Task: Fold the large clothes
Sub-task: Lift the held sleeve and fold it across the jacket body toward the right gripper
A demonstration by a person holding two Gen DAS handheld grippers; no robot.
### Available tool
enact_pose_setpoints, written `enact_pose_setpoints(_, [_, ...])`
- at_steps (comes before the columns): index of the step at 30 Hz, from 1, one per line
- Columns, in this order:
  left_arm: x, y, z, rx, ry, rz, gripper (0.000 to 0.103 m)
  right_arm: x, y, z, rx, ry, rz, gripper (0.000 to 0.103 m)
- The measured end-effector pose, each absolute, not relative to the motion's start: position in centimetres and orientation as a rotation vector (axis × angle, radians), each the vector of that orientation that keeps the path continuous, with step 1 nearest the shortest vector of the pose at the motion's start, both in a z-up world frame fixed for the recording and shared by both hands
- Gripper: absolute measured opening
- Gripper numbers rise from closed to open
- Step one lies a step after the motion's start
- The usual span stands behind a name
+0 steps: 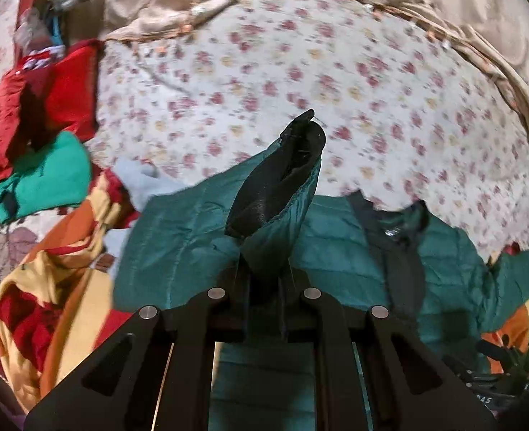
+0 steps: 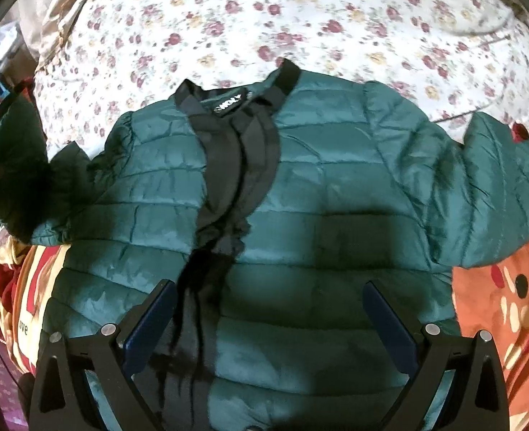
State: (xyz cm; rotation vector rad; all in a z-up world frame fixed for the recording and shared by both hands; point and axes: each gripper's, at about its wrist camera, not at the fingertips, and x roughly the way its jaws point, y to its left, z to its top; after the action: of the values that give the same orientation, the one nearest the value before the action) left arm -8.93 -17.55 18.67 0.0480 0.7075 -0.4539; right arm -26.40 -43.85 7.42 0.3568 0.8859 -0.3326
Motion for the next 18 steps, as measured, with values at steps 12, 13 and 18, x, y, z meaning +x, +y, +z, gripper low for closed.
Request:
enact_pose_setpoints(12, [-13.1, -25.4, 18.2, 0.138, 0.712, -0.576, 0.011, -29.1, -46.8, 7.8, 0.397, 0.862, -0.375, 0.102])
enact_pose_setpoints(13, [-13.4, -25.9, 18.1, 0.144, 0.715, -0.587, 0.011, -29.3, -47.1, 7.7, 0.402, 0.863, -0.379, 0.102])
enact_pose_setpoints(18, [-14.7, -28.5, 17.5, 0.172, 0.729, -0.629, 0.011, -30.0, -48.2, 7.2, 0.411, 0.872, -0.404, 0.102])
